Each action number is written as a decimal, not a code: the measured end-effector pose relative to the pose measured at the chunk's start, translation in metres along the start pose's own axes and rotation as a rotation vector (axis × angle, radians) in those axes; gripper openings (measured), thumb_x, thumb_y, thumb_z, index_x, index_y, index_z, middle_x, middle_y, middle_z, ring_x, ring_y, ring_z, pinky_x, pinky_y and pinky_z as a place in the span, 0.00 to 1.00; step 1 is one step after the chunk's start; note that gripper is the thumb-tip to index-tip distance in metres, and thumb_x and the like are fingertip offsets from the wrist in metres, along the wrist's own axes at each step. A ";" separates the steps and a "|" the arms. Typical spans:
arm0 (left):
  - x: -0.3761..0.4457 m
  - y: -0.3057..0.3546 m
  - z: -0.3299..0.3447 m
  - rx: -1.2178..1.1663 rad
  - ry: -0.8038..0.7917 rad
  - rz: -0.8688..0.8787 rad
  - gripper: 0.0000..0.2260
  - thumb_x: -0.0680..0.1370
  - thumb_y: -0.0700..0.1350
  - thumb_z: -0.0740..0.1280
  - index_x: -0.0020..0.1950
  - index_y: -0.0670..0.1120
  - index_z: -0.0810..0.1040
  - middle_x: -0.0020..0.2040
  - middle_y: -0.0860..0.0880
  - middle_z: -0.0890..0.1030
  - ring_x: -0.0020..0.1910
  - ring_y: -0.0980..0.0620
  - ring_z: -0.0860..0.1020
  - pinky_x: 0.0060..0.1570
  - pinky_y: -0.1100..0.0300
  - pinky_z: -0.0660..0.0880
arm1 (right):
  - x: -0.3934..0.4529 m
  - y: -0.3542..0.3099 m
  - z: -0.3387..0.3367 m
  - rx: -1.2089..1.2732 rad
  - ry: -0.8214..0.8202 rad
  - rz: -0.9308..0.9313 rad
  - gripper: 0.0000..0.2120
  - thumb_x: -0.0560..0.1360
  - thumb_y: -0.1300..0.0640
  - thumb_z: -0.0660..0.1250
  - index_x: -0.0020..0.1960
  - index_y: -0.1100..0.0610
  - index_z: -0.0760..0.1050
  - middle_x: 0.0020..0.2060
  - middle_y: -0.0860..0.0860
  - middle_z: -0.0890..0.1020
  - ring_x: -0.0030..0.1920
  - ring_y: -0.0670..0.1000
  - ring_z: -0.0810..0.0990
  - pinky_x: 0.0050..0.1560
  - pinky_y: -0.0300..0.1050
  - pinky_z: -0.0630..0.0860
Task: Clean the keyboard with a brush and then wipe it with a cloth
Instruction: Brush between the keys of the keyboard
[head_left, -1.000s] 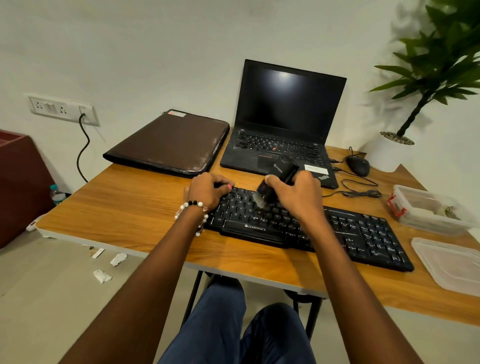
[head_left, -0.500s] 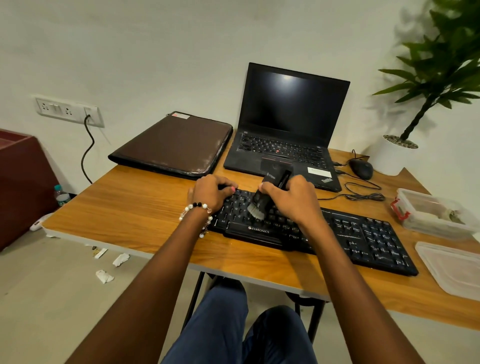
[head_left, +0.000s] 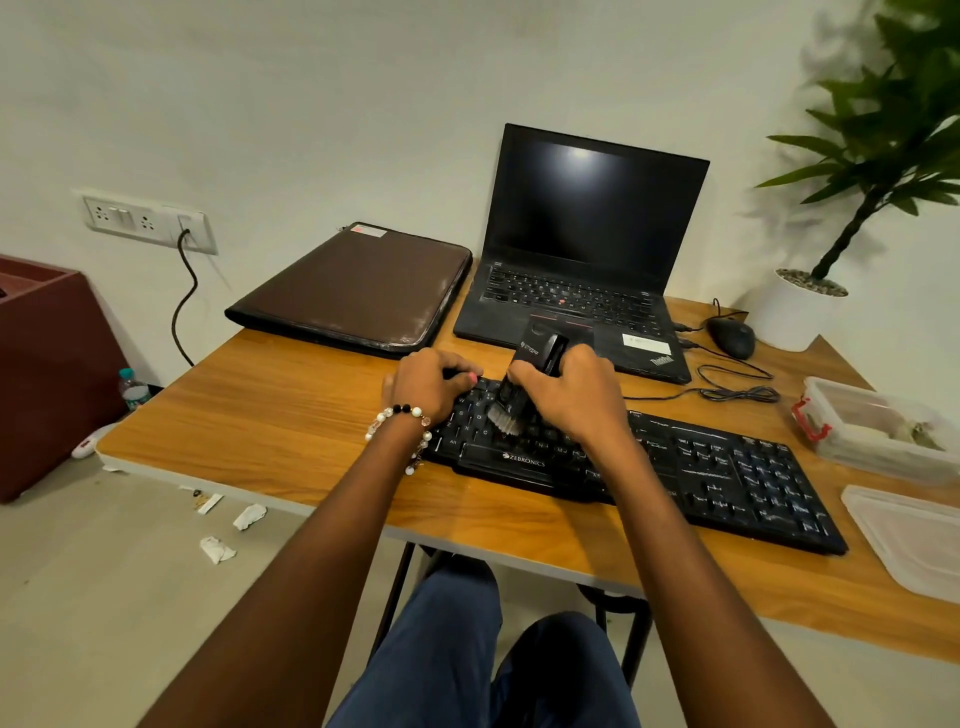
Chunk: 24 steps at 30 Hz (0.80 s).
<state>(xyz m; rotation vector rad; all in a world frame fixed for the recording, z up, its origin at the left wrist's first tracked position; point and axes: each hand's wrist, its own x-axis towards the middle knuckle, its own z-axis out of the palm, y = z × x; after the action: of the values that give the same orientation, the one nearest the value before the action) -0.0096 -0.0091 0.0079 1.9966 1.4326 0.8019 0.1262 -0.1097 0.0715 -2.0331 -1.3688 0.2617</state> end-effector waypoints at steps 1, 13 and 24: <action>0.000 0.000 0.000 -0.001 0.002 0.001 0.05 0.76 0.51 0.69 0.50 0.60 0.83 0.53 0.57 0.83 0.54 0.54 0.77 0.58 0.46 0.72 | -0.001 -0.002 0.004 0.032 0.028 -0.004 0.15 0.71 0.43 0.68 0.37 0.55 0.72 0.32 0.49 0.79 0.33 0.49 0.78 0.30 0.43 0.72; 0.001 0.000 0.001 0.013 -0.002 -0.001 0.06 0.77 0.51 0.68 0.51 0.60 0.82 0.54 0.56 0.82 0.56 0.52 0.77 0.58 0.45 0.72 | -0.015 0.003 -0.011 0.094 -0.099 -0.202 0.10 0.72 0.49 0.71 0.45 0.55 0.77 0.37 0.46 0.80 0.39 0.47 0.81 0.39 0.45 0.80; 0.002 -0.002 0.001 -0.009 -0.015 -0.004 0.06 0.76 0.51 0.69 0.51 0.60 0.83 0.55 0.56 0.82 0.57 0.52 0.76 0.59 0.45 0.72 | -0.017 0.022 -0.042 -0.352 -0.090 -0.226 0.17 0.70 0.44 0.70 0.47 0.57 0.75 0.40 0.50 0.80 0.40 0.50 0.79 0.39 0.49 0.80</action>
<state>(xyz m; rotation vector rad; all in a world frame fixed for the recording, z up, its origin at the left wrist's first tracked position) -0.0095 -0.0070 0.0062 1.9882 1.4221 0.7885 0.1563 -0.1473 0.0871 -2.1382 -1.7876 0.0113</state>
